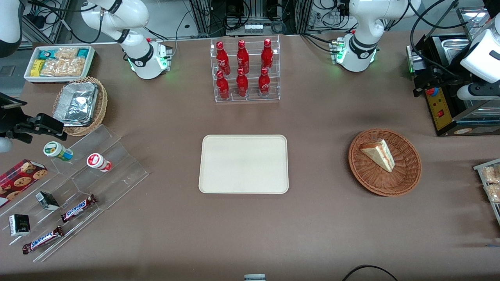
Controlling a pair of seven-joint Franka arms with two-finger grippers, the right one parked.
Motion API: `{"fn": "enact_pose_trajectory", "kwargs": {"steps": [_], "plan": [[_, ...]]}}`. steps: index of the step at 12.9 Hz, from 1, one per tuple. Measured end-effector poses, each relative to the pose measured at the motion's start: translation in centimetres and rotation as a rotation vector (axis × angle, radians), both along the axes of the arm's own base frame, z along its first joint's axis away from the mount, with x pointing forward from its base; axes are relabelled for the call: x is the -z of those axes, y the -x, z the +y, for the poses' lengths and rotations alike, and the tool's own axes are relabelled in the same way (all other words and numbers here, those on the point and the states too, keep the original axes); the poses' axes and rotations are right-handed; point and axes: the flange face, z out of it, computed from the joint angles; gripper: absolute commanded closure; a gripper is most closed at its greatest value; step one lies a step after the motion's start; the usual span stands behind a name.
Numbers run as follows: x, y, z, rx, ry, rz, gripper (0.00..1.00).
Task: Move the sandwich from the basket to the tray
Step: 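Move the left gripper over the sandwich in the wicker basket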
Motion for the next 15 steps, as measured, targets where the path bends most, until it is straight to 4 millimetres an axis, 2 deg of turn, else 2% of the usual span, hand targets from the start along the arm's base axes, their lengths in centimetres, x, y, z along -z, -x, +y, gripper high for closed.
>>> {"fn": "enact_pose_trajectory", "kwargs": {"steps": [5, 7, 9, 12, 15], "plan": [[0.2, -0.2, 1.3, -0.021, -0.032, 0.001, 0.0], [1.6, -0.9, 1.5, -0.032, -0.047, 0.026, 0.0], [4.2, -2.4, 1.7, -0.09, -0.057, 0.057, 0.0], [9.8, -4.6, 3.3, -0.227, -0.073, 0.091, 0.0], [16.3, -4.8, 3.6, -0.341, -0.087, 0.104, 0.0]]}}
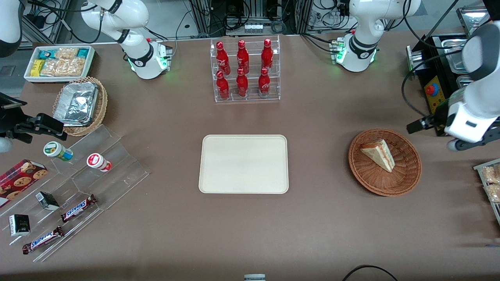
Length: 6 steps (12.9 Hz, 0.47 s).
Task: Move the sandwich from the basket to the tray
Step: 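Move the left gripper over the sandwich in the wicker basket, then lower the open left gripper around the wrapped sandwich wedge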
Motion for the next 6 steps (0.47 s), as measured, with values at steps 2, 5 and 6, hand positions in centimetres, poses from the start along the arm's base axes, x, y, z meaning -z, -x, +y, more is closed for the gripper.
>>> {"fn": "enact_pose_trajectory", "kwargs": {"steps": [2, 5, 6], "plan": [[4.7, 0.4, 0.0, -0.08, -0.011, -0.025, 0.0], [10.1, 1.5, 0.6, -0.223, -0.005, -0.055, 0.0], [11.9, 2.0, 1.1, -0.265, 0.0, -0.072, 0.0]]}}
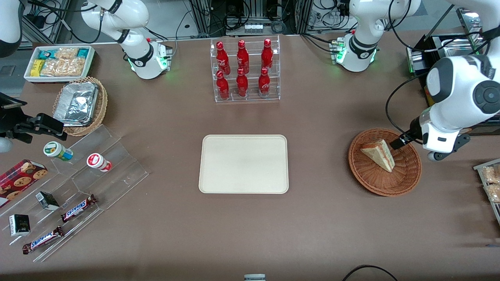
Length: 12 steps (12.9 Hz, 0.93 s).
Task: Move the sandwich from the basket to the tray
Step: 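Lower the open left gripper around the wrapped sandwich wedge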
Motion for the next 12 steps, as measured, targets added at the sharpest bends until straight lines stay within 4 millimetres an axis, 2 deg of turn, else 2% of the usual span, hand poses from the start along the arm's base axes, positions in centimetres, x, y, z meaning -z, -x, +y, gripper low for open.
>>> {"fn": "enact_pose_trajectory", "kwargs": {"steps": [2, 3, 7, 12], "plan": [[3.6, 1.4, 0.5, -0.046, 0.001, -0.004, 0.0], [4.8, 1.7, 0.6, -0.073, 0.005, 0.002, 0.0], [7.6, 0.9, 1.8, -0.187, 0.024, -0.039, 0.0], [11.7, 0.6, 1.9, -0.231, 0.04, -0.063, 0.0]]}}
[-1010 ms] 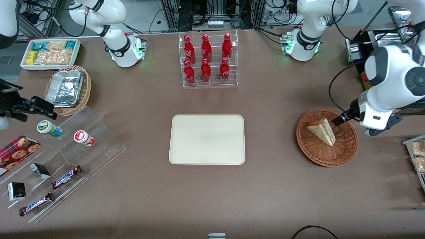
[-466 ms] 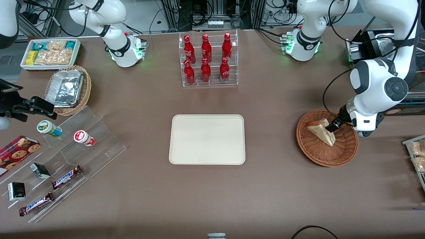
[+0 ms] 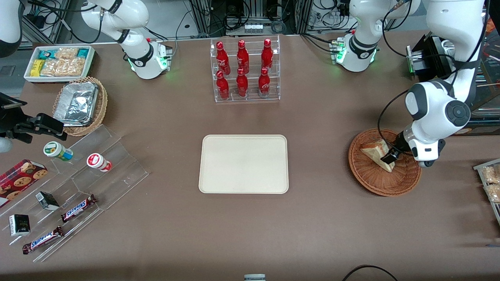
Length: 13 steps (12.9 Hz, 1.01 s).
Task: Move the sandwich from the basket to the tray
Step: 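Lower the open left gripper around the wrapped sandwich wedge, then close the left gripper on the sandwich and lift it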
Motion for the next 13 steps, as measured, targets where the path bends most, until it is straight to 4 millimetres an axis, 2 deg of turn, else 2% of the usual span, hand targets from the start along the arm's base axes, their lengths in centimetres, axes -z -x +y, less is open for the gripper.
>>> {"fn": "enact_pose_trajectory", "kwargs": {"steps": [4, 5, 6, 7, 11, 13], "plan": [[2.4, 0.7, -0.4, 0.004, -0.007, -0.013, 0.01], [3.3, 1.0, -0.7, 0.009, -0.009, -0.01, 0.11], [4.2, 1.4, -1.2, 0.019, -0.01, 0.001, 0.28], [4.9, 1.5, -1.8, 0.029, -0.01, 0.008, 0.37], [4.3, 1.3, -2.2, 0.067, -0.006, 0.017, 0.47], [2.1, 0.9, -2.4, 0.1, 0.005, 0.039, 0.5]]}}
